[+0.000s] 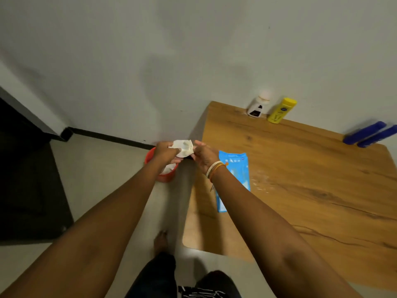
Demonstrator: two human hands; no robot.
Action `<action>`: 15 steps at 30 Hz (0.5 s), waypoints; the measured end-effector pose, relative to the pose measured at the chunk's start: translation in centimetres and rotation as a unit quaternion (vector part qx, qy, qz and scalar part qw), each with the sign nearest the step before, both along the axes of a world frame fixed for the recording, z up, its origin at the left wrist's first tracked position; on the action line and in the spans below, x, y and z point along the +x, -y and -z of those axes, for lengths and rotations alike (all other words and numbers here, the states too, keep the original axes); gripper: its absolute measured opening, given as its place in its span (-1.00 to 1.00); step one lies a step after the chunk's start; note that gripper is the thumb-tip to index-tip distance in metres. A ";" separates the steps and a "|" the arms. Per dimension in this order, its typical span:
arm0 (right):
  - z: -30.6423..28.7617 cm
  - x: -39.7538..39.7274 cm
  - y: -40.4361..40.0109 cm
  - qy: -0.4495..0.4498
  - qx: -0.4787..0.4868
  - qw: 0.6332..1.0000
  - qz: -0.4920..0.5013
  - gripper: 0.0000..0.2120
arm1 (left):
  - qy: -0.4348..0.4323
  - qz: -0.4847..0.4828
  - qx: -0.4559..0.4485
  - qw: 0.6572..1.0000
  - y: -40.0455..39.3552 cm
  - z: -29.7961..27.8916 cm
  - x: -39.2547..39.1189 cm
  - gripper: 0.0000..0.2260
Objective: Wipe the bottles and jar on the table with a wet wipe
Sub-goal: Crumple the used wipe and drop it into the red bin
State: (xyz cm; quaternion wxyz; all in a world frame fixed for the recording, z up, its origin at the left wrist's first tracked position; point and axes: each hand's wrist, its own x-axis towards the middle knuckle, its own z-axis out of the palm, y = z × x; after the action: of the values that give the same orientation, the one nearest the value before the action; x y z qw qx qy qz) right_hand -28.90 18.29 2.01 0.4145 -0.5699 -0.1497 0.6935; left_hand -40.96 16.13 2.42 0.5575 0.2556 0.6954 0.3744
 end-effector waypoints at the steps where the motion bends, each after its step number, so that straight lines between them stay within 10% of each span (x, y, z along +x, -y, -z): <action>1: 0.4 -1.4 -0.5 0.018 0.002 1.000 0.015 -0.66 | 0.004 0.009 -0.012 1.000 -0.4 0.3 -1.4 -0.57; 15: 12.7 -11.7 -11.6 0.169 -0.084 0.962 -0.197 -0.62 | 0.055 0.008 -0.115 0.992 -9.1 11.3 -9.8 -0.59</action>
State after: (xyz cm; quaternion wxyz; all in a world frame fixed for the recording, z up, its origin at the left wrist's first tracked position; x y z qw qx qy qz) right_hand -40.57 29.92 -10.70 0.1884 -0.6709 -0.2680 0.6652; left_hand -50.74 25.23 -8.90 0.6237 0.1747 0.6999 0.3010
